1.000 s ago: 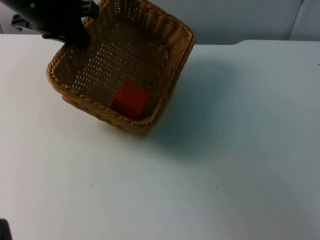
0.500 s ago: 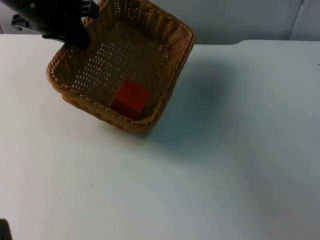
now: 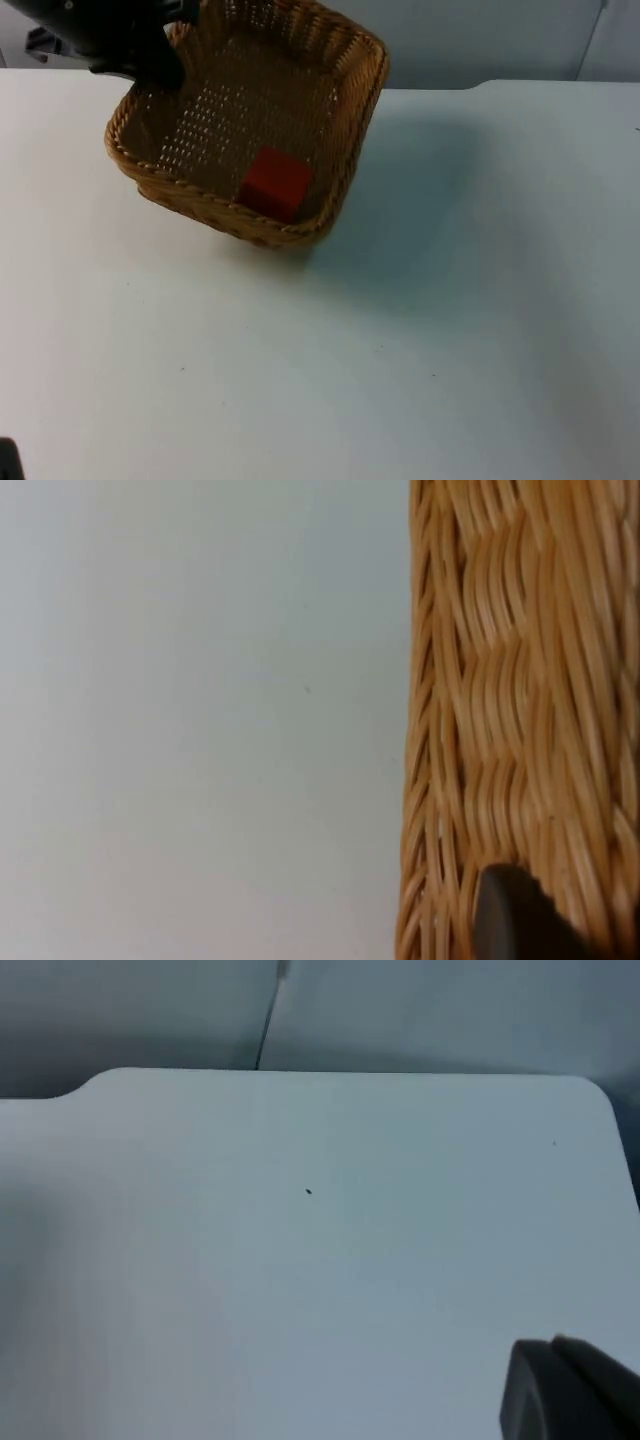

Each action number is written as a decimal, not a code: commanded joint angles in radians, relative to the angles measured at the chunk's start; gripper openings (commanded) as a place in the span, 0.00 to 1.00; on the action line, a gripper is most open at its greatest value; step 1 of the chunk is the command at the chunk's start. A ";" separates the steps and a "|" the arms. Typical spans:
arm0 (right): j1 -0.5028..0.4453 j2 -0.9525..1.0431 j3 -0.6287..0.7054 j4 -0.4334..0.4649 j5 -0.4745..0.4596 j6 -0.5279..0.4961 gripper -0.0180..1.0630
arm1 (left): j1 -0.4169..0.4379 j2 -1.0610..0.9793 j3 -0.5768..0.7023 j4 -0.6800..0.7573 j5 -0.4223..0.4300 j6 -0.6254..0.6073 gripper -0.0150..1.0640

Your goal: Pick up the basket with the left hand and place the cube into the basket with the right hand.

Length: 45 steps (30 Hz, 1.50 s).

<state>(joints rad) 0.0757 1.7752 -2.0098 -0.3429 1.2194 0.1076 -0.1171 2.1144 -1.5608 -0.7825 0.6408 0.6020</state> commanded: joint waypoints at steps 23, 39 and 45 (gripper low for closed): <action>-0.006 -0.087 -0.009 0.019 0.002 -0.006 0.01 | -0.046 -0.020 0.139 -0.026 0.255 -0.080 0.01; -0.006 -0.087 -0.009 0.033 0.002 -0.006 0.01 | -0.155 -0.020 0.178 -0.068 0.272 0.000 0.51; -0.006 -0.087 -0.009 0.033 0.002 -0.003 0.01 | -0.155 -0.020 0.178 0.024 0.216 0.000 0.72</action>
<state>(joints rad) 0.0738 1.7002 -2.0098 -0.3128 1.2238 0.1038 -0.2659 2.1105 -1.3851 -0.7690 0.8651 0.5964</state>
